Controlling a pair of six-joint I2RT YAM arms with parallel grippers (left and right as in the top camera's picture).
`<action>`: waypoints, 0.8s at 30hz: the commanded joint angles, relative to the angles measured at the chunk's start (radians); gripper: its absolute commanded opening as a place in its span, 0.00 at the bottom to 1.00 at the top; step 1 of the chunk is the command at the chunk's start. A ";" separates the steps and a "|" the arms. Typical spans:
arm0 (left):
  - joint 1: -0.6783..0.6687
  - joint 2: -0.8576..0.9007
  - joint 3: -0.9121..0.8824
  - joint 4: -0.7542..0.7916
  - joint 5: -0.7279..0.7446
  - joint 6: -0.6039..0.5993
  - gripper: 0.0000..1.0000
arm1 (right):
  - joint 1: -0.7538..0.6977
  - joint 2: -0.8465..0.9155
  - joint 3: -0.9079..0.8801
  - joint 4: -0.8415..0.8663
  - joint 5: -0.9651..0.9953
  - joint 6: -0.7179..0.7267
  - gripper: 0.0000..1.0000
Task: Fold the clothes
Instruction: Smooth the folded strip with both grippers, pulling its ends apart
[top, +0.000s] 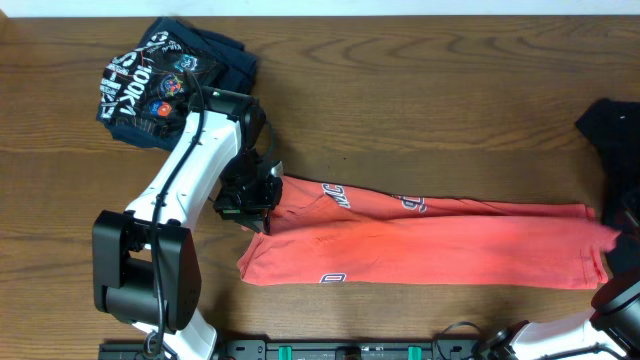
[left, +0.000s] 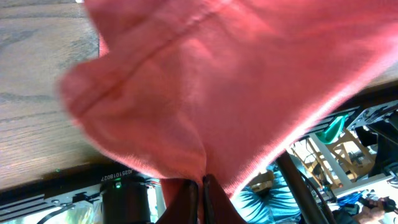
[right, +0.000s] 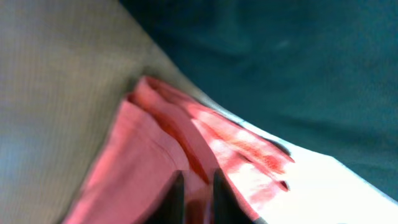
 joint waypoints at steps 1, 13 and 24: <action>0.002 -0.002 -0.005 -0.014 -0.012 -0.001 0.06 | -0.013 -0.007 0.005 -0.002 0.107 0.013 0.26; 0.002 -0.002 -0.005 -0.029 -0.012 0.003 0.33 | -0.008 -0.007 0.005 0.011 -0.110 -0.003 0.36; 0.002 -0.001 -0.005 0.144 -0.016 -0.005 0.35 | 0.060 -0.007 0.005 0.006 -0.316 -0.075 0.43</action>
